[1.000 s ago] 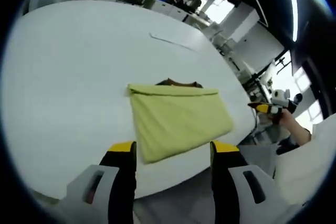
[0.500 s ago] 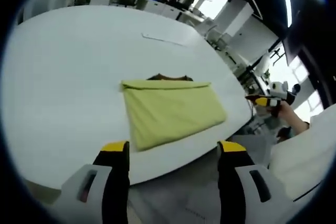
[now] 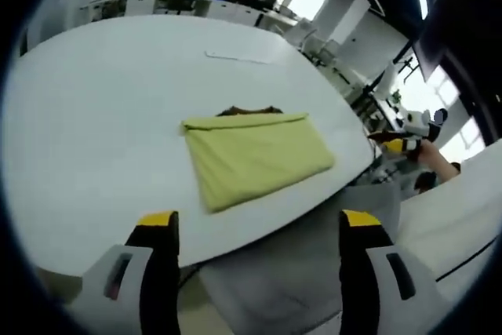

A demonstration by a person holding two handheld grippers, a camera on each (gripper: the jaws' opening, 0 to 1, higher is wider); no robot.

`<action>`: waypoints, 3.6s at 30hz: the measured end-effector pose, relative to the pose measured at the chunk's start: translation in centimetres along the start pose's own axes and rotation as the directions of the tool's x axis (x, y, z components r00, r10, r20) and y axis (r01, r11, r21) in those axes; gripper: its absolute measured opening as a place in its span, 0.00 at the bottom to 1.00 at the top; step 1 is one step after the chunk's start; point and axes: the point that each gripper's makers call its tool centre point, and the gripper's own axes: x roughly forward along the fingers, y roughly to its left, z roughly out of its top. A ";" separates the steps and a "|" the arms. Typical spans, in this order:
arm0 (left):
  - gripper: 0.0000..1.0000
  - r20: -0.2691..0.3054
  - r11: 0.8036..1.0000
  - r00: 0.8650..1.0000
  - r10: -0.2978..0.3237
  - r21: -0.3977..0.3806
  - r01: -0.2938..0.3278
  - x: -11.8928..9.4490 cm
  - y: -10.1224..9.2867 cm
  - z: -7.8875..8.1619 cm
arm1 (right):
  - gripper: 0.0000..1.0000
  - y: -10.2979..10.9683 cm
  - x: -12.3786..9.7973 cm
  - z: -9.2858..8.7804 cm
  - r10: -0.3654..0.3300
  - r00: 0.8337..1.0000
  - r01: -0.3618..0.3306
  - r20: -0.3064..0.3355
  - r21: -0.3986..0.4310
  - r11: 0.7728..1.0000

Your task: Fold the garment on the visible template until the final outline fits inside the template.

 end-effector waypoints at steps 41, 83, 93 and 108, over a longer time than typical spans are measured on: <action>0.99 -0.069 0.997 0.997 -0.033 0.071 0.038 -1.3 -1.4 -1.5 | 0.99 5.0 -1.3 -1.0 0.146 0.988 -0.148 -0.041 -0.053 0.988; 0.82 -0.005 0.996 1.000 -0.015 0.085 0.015 4.3 0.0 1.1 | 0.73 1.8 3.2 -1.4 0.119 0.988 -0.122 -0.096 -0.018 0.992; 0.74 -0.022 0.997 1.000 -0.016 0.077 0.017 6.2 1.2 1.2 | 0.67 0.9 5.0 -0.9 0.101 0.990 -0.102 -0.096 -0.008 0.995; 0.65 -0.030 0.997 0.999 -0.016 0.068 0.018 8.4 2.5 2.0 | 0.56 0.1 7.3 -0.6 0.092 0.988 -0.095 -0.128 -0.014 0.995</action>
